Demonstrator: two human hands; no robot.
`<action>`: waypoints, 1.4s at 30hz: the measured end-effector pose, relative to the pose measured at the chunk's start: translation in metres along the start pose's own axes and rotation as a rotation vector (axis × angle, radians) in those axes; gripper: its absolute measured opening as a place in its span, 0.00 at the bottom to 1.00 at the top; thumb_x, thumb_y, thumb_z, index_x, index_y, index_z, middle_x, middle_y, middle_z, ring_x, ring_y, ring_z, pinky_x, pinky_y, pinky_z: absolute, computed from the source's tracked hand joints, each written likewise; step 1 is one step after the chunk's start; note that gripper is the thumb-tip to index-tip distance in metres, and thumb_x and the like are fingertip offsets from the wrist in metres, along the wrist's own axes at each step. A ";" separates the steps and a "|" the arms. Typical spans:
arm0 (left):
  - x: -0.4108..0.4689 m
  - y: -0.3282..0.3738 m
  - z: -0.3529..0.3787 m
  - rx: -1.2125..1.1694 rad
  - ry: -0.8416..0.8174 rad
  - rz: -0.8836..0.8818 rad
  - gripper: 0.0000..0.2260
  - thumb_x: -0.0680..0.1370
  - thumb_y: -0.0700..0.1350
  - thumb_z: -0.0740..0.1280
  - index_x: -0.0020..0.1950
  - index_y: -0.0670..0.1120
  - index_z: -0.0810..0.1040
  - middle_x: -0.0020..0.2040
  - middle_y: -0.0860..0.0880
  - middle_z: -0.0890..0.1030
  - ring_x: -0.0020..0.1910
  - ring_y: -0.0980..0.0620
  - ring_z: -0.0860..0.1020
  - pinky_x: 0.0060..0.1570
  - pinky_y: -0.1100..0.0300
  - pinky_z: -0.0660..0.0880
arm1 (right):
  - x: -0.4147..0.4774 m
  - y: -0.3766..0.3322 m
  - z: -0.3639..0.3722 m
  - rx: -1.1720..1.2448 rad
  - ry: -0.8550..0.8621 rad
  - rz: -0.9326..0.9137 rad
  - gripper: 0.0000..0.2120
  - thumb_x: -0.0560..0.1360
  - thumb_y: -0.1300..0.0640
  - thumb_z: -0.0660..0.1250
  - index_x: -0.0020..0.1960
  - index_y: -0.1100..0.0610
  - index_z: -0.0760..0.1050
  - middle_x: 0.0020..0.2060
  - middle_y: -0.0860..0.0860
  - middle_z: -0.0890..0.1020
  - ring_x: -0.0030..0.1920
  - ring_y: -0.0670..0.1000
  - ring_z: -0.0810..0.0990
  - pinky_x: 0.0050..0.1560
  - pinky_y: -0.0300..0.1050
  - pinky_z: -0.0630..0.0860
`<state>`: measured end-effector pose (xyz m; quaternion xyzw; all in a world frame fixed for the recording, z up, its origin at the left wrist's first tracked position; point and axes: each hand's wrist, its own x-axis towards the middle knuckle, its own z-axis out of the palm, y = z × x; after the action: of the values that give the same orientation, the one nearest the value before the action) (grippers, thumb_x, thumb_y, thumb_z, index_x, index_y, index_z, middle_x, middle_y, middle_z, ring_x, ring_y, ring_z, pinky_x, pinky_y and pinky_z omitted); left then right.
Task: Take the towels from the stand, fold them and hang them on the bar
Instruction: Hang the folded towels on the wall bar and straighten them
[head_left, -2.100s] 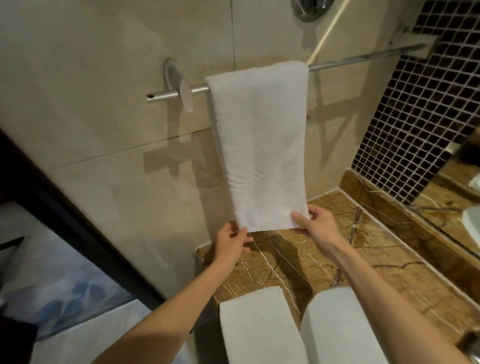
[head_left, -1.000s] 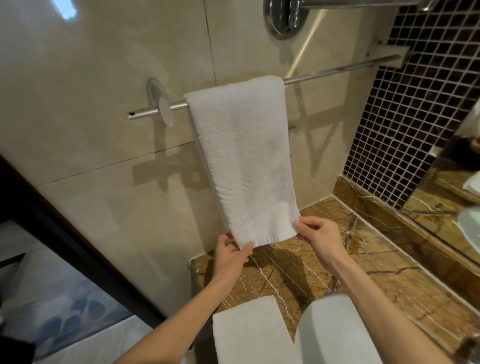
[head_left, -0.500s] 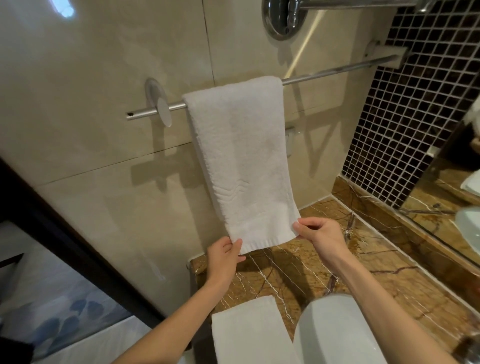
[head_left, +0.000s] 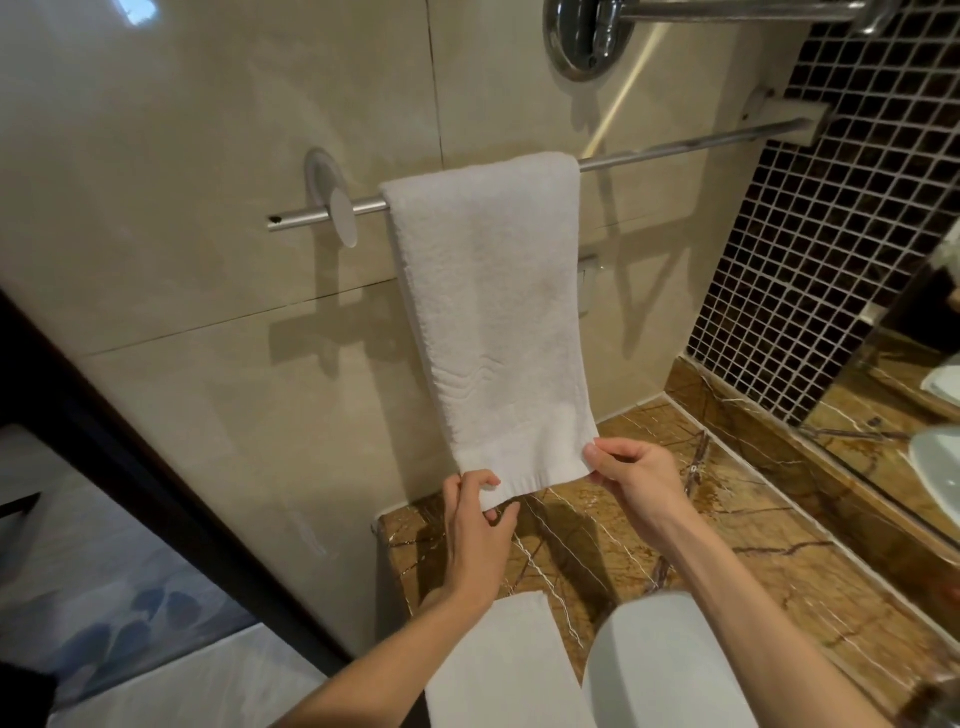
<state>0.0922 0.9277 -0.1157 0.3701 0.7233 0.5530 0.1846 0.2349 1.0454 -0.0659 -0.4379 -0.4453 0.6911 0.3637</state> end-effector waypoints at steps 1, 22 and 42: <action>0.000 0.000 -0.002 -0.011 0.001 0.016 0.18 0.73 0.37 0.72 0.45 0.60 0.71 0.52 0.55 0.69 0.40 0.59 0.76 0.40 0.73 0.72 | 0.000 0.000 -0.001 0.000 -0.002 0.002 0.09 0.69 0.67 0.71 0.49 0.66 0.80 0.49 0.59 0.82 0.47 0.54 0.80 0.45 0.45 0.76; 0.011 -0.012 -0.028 0.002 -0.036 0.078 0.13 0.72 0.40 0.73 0.55 0.50 0.80 0.41 0.57 0.73 0.34 0.62 0.70 0.38 0.74 0.69 | -0.004 -0.005 -0.005 0.035 -0.076 0.012 0.11 0.71 0.67 0.69 0.52 0.71 0.77 0.48 0.61 0.82 0.41 0.53 0.79 0.48 0.46 0.78; 0.005 -0.013 -0.032 -0.355 0.059 -0.063 0.14 0.70 0.35 0.74 0.42 0.56 0.85 0.46 0.58 0.85 0.46 0.54 0.84 0.47 0.66 0.79 | -0.005 -0.002 -0.002 -0.027 0.022 -0.035 0.09 0.72 0.66 0.69 0.51 0.68 0.79 0.49 0.61 0.83 0.48 0.57 0.80 0.51 0.48 0.77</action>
<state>0.0631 0.9082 -0.1168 0.2923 0.6306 0.6766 0.2430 0.2391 1.0426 -0.0629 -0.4426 -0.4582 0.6736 0.3748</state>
